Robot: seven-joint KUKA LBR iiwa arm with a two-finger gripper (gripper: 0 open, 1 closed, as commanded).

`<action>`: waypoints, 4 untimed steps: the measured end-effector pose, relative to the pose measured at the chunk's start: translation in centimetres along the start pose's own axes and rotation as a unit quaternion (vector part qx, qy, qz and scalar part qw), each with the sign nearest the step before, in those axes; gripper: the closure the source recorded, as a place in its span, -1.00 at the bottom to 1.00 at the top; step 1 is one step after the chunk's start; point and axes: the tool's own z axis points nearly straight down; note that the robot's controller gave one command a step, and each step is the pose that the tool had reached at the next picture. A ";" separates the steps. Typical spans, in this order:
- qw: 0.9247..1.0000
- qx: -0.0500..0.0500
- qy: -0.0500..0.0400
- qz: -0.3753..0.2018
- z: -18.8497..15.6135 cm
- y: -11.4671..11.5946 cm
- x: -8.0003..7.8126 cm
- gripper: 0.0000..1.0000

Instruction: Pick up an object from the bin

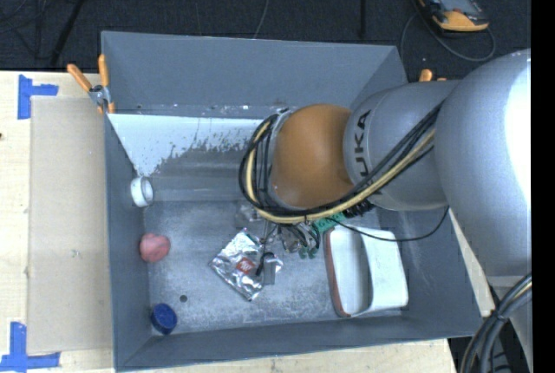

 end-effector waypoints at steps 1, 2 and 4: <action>1.000 -0.001 -0.002 0.018 -3.6 0.3 2.3 -1.00; 1.000 -0.001 -0.003 0.005 -4.5 0.5 2.2 -1.00; 1.000 -0.001 0.000 -0.005 -0.2 0.5 1.0 -1.00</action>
Offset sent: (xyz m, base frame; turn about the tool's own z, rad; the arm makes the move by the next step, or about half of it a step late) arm -0.0230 0.0007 0.0348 0.0363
